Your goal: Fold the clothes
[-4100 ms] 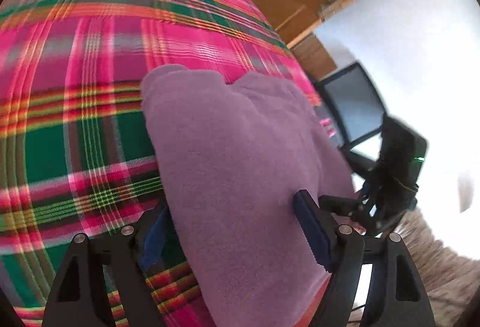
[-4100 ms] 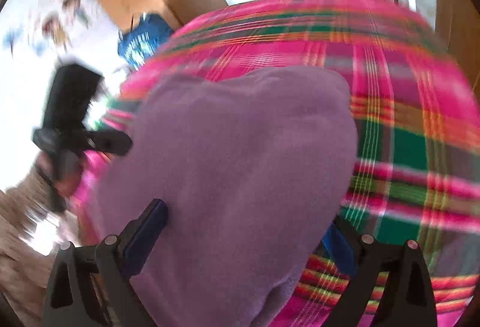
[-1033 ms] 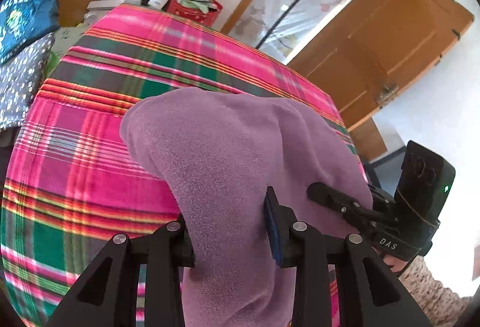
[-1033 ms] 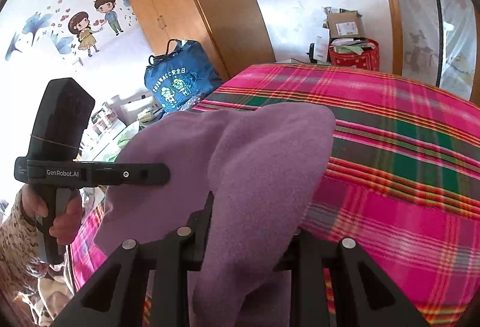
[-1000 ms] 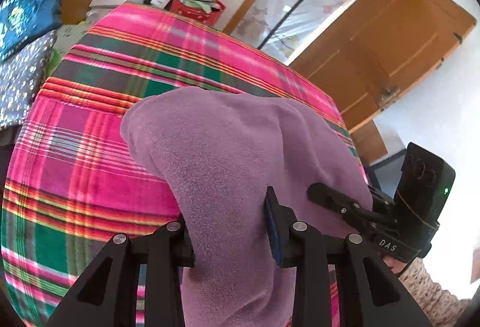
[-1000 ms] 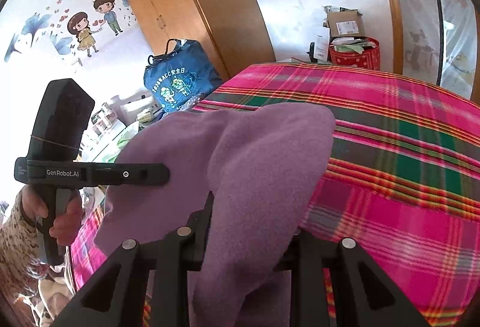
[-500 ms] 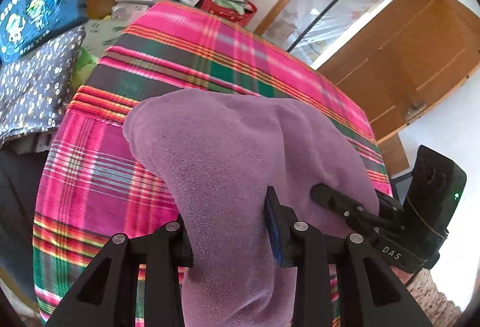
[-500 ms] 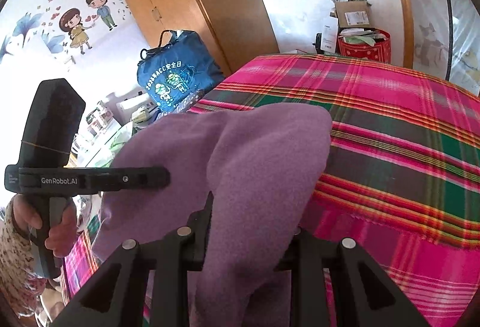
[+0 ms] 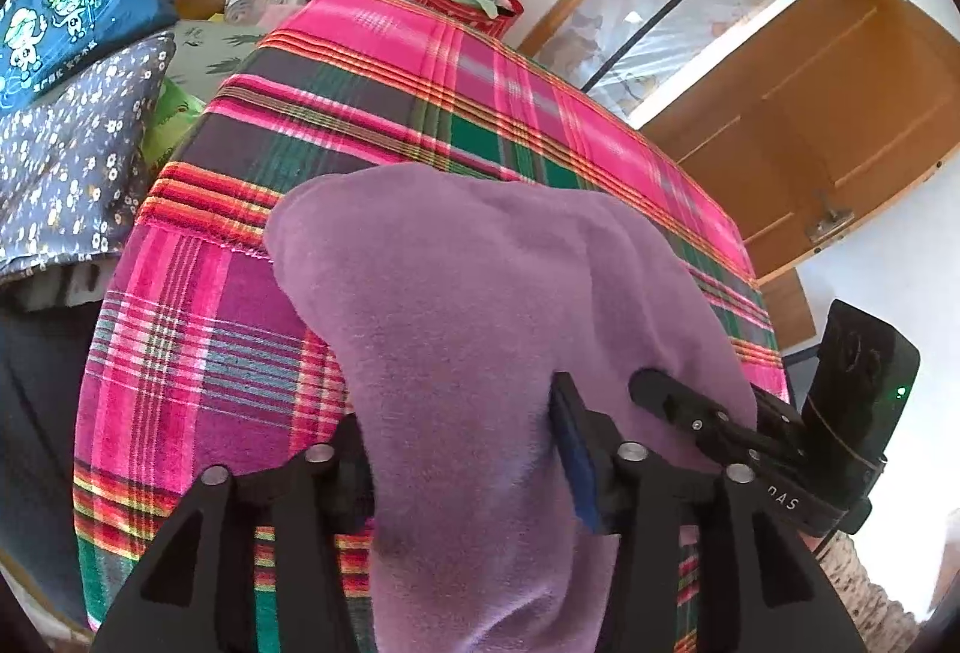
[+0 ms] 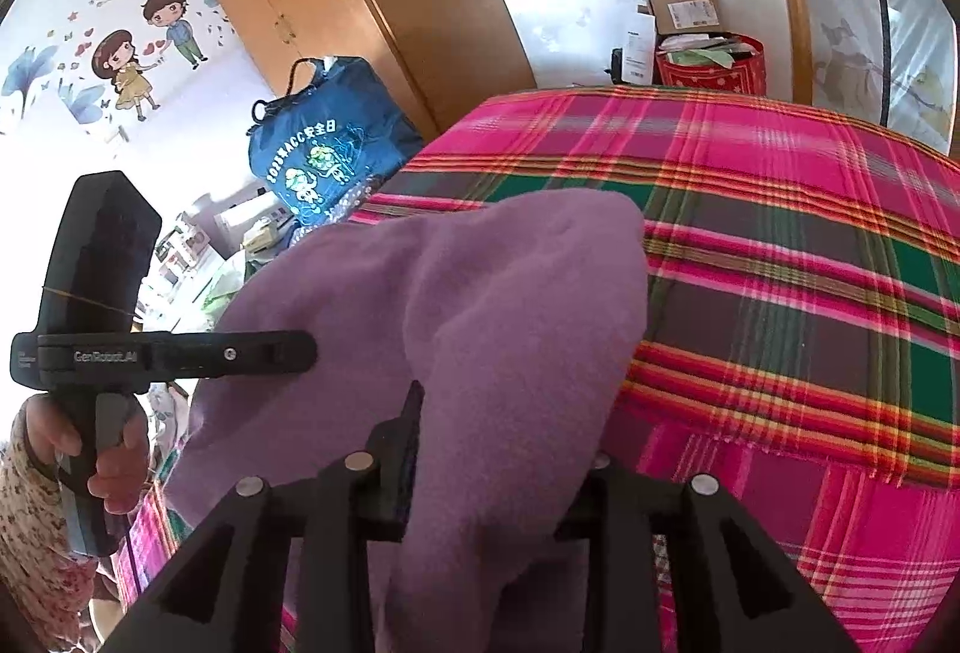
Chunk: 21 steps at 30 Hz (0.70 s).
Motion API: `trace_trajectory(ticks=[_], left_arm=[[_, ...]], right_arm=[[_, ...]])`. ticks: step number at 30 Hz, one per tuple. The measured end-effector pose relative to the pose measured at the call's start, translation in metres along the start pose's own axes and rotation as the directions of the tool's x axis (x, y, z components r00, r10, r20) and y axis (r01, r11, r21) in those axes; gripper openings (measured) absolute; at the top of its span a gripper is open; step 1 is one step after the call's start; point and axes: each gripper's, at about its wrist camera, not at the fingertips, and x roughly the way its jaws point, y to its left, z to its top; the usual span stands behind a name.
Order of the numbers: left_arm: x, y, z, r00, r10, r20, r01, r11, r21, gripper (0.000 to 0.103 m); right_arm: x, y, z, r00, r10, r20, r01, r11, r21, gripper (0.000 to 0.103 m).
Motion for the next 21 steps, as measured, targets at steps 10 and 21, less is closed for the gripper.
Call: trace_trajectory(ticks=[10, 21], left_arm=[[-0.006, 0.012, -0.014, 0.999, -0.04, -0.02, 0.038, 0.997, -0.071, 0.069], [-0.016, 0.019, -0.031, 0.996, -0.076, -0.04, 0.07, 0.989, -0.132, 0.066]], right_arm=[[-0.002, -0.014, -0.011, 1.0, 0.025, -0.013, -0.024, 0.997, 0.077, 0.044], [-0.024, -0.017, -0.028, 0.998, 0.056, -0.005, -0.055, 0.989, 0.136, 0.044]])
